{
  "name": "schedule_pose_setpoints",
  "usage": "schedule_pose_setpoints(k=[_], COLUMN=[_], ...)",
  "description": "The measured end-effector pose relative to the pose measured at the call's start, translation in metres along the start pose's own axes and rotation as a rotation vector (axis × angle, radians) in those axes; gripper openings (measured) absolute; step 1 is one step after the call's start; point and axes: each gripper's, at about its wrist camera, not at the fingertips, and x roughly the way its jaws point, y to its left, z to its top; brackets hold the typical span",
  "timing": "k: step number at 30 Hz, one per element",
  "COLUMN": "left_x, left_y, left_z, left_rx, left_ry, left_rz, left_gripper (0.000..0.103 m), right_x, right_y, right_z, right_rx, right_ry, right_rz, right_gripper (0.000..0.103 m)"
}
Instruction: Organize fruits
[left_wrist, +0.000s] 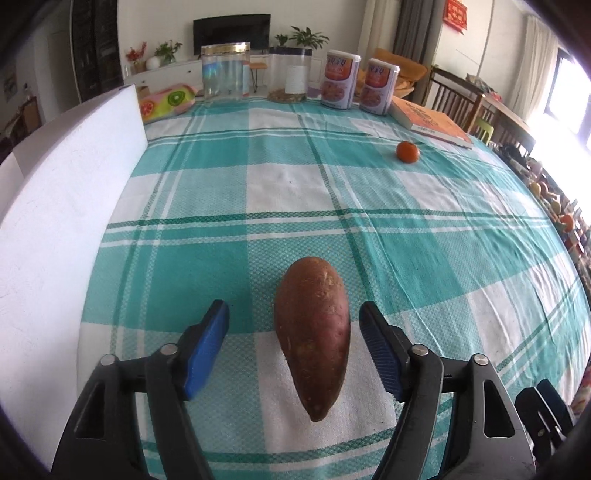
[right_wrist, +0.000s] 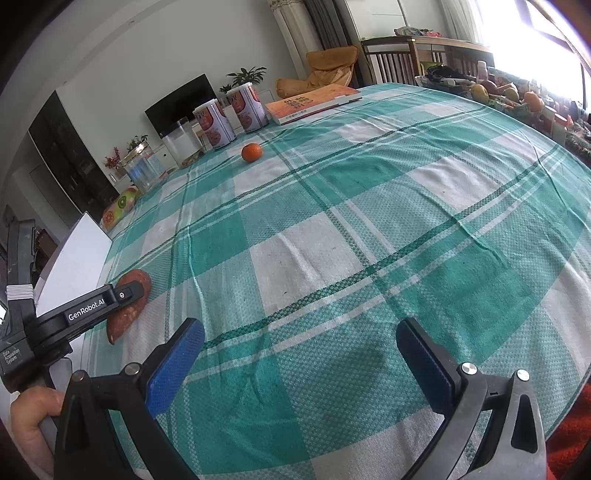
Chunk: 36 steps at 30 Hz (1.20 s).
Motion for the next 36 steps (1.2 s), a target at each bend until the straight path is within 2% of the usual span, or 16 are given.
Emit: schedule_pose_setpoints(k=[2, 4, 7, 10, 14, 18, 22, 25, 26, 28, 29, 32, 36], left_x=[0.004, 0.013, 0.013, 0.014, 0.015, 0.017, 0.017, 0.017, 0.017, 0.016, 0.017, 0.016, 0.016], left_y=[0.000, 0.001, 0.002, 0.003, 0.000, -0.003, -0.003, -0.003, -0.003, -0.003, -0.004, -0.003, -0.004], left_z=[-0.003, -0.008, -0.013, -0.012, -0.012, -0.013, -0.014, -0.014, -0.014, -0.014, -0.014, -0.014, -0.014], left_rx=[0.035, 0.059, 0.072, 0.068, 0.078, 0.094, 0.091, 0.091, 0.092, 0.092, 0.092, 0.093, 0.093], left_ry=[-0.009, 0.023, 0.009, 0.011, 0.016, 0.022, 0.022, 0.021, 0.021, 0.021, 0.021, 0.021, 0.021], left_rz=[0.025, 0.021, 0.014, -0.008, -0.006, 0.004, 0.000, 0.000, 0.001, 0.001, 0.001, 0.001, 0.002], left_gripper=[0.083, 0.083, 0.085, 0.088, 0.091, 0.093, 0.093, 0.093, 0.093, 0.093, 0.093, 0.093, 0.093], right_x=[-0.006, -0.020, -0.038, -0.029, 0.019, 0.101, 0.173, 0.207, 0.217, 0.232, 0.235, 0.220, 0.175], right_y=[-0.003, -0.009, -0.019, -0.014, 0.017, 0.046, 0.065, 0.089, 0.094, 0.100, 0.098, 0.081, 0.052], right_z=[0.001, 0.002, 0.007, 0.029, 0.096, 0.161, 0.199, 0.209, 0.210, 0.209, 0.207, 0.198, 0.170], right_rx=[0.016, 0.044, 0.089, 0.047, -0.150, -0.295, -0.327, -0.414, -0.436, -0.467, -0.466, -0.375, -0.267], right_ry=[-0.027, -0.088, -0.168, -0.128, -0.042, -0.009, 0.032, 0.046, 0.067, 0.111, 0.124, 0.113, 0.113], right_rz=[0.006, 0.020, 0.055, 0.093, 0.095, 0.082, 0.106, 0.064, 0.054, 0.033, 0.013, 0.069, 0.151], right_gripper=[0.103, 0.103, 0.103, 0.103, 0.103, 0.103, 0.100, 0.099, 0.093, 0.057, 0.031, 0.031, 0.031])
